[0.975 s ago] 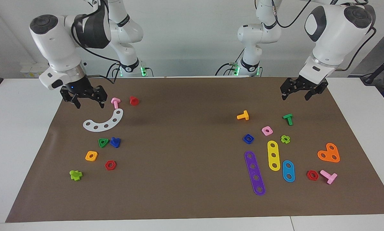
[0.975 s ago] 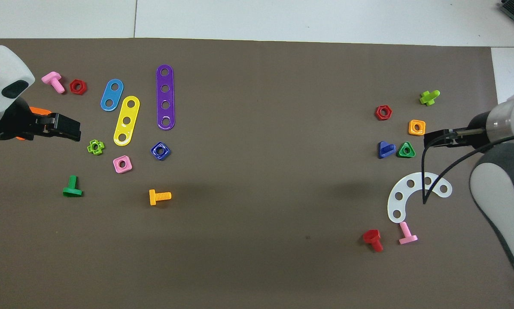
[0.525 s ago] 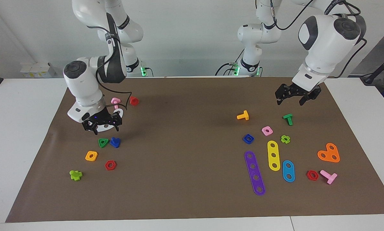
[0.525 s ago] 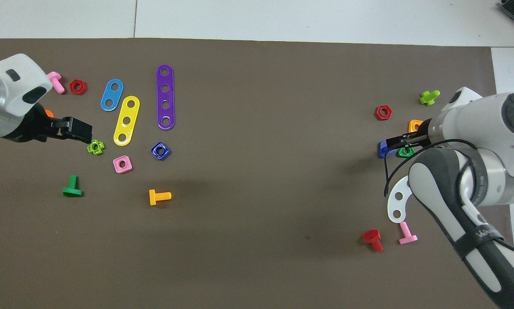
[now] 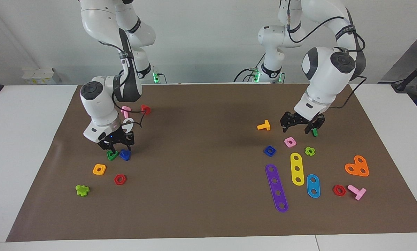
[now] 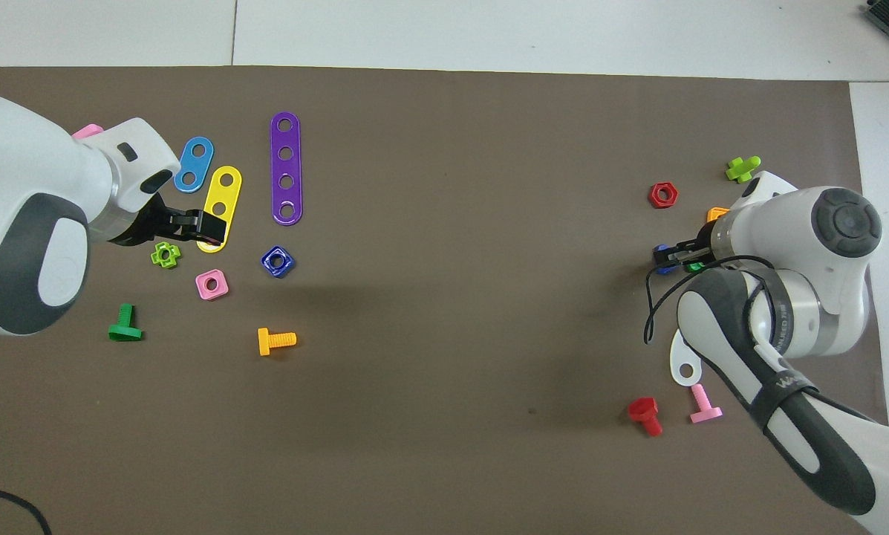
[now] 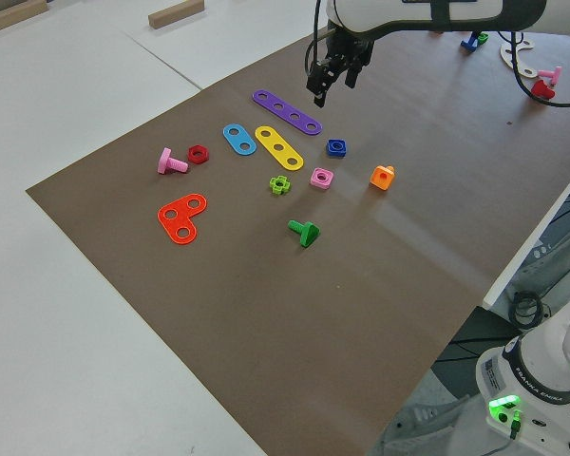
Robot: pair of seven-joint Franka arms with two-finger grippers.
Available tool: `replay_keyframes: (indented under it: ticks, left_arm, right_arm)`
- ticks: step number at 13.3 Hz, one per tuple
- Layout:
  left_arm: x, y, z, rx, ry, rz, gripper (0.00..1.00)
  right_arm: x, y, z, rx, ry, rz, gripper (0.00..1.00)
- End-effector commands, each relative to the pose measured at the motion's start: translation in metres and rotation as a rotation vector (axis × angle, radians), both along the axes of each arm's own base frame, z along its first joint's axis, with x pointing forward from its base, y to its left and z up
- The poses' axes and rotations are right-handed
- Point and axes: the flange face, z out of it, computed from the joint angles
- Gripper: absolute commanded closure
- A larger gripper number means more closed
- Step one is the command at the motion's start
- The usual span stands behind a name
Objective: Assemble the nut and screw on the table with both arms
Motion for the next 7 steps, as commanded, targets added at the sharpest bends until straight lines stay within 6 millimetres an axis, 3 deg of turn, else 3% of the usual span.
replay_keyframes:
  ticks: [1,7]
  left_arm:
    - [-0.009,-0.006,-0.015,-0.023,-0.021,0.125,0.07]
    - [-0.011,-0.048,-0.077,-0.022,0.041,0.484,0.1]
  right_arm:
    - [-0.008,-0.005,-0.006,0.011,-0.003,0.032,0.46]
    - [-0.002,-0.002,-0.01,0.052,-0.045,-0.004,0.49]
